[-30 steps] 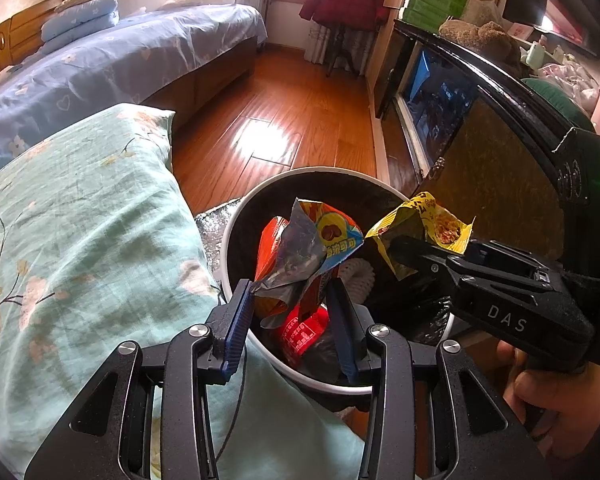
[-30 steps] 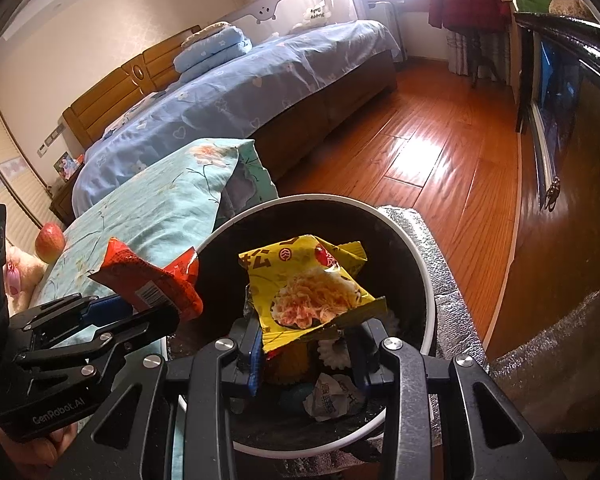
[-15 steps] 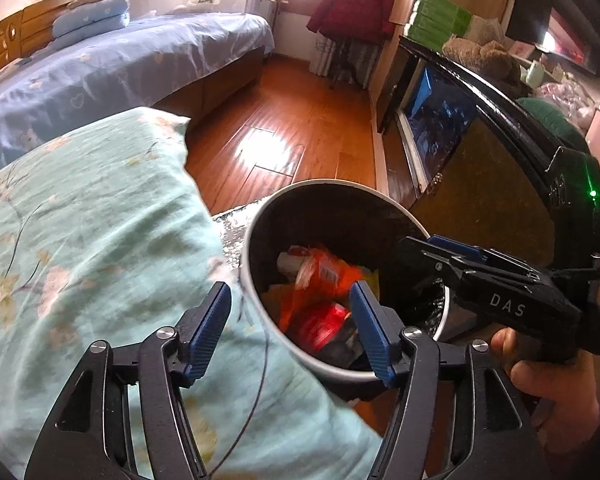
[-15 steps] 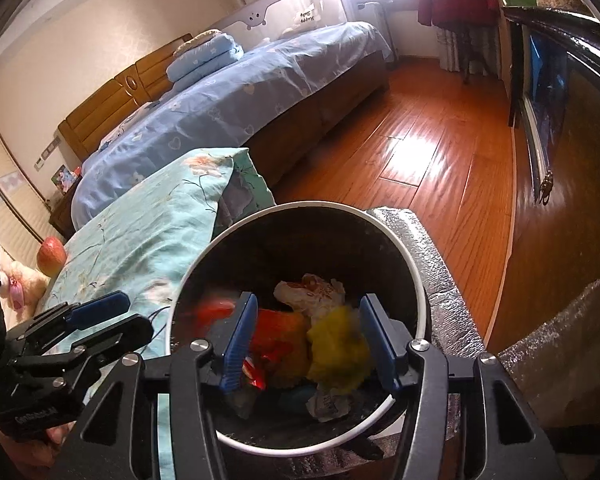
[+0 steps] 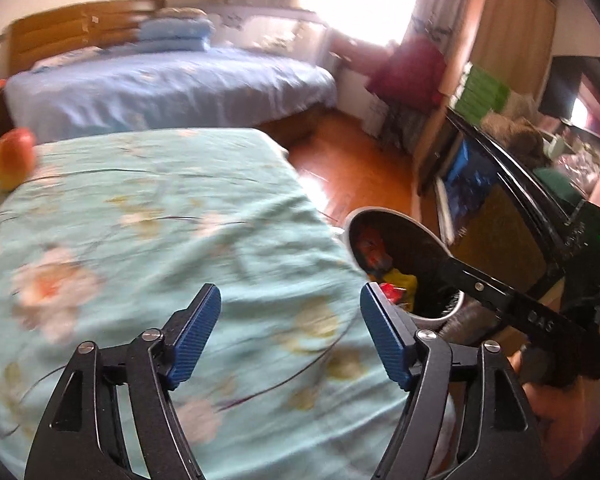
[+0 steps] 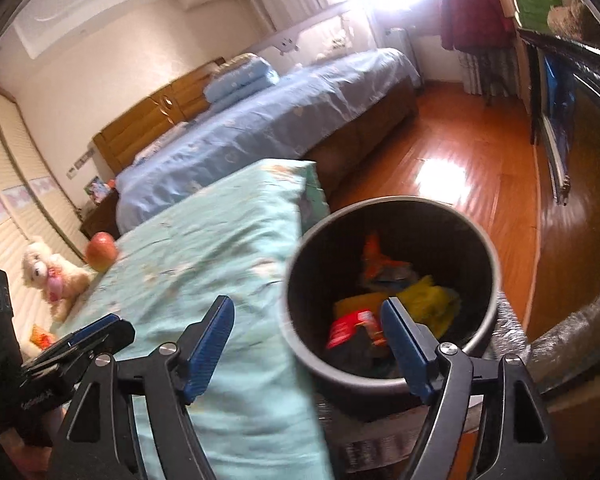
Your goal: Collect trash
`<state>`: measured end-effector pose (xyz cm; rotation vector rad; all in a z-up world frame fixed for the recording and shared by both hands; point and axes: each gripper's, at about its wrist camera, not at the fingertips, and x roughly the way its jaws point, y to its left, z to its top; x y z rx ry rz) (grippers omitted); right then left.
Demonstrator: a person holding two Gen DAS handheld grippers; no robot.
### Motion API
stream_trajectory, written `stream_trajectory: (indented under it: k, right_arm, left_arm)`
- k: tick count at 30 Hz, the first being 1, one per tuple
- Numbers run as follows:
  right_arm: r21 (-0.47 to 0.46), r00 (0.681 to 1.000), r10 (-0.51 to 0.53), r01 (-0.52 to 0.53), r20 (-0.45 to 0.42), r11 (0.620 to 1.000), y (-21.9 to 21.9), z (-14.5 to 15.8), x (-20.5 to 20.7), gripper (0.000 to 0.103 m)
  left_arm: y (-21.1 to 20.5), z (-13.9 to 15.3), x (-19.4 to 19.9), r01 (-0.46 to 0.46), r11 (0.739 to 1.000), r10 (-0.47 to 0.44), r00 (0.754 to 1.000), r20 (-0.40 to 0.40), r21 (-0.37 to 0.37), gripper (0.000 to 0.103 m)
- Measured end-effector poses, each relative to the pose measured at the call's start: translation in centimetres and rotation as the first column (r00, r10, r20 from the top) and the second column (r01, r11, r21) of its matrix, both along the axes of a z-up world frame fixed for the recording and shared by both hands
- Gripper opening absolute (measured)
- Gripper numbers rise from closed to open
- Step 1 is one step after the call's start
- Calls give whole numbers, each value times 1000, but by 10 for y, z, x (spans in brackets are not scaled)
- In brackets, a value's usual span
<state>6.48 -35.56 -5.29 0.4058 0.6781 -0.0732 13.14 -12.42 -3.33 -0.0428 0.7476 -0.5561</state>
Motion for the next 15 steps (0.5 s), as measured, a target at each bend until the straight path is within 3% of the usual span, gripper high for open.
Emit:
stream_trajectory:
  k: [8,10,12,15]
  right_arm:
    - [-73,993,46,-38,108,997,61,16,-24,81]
    - [-97,991,60,-49,122,994,69,21,-26,81]
    - [-136,986,82,-63,146,989,81,32,-29,81]
    - [-208,975,85,-42,205,977,93,51,-37,97]
  left_arm:
    - [73,9,-37,-174,985,175,977,122,-19,81]
    - [85,16,-46,-209,978,209,965,159,-17,88]
    - [93,24,-54,-232,972,234,953,193,-34,102]
    - [103,37,-65,-314,949,309,916,255,-22,103]
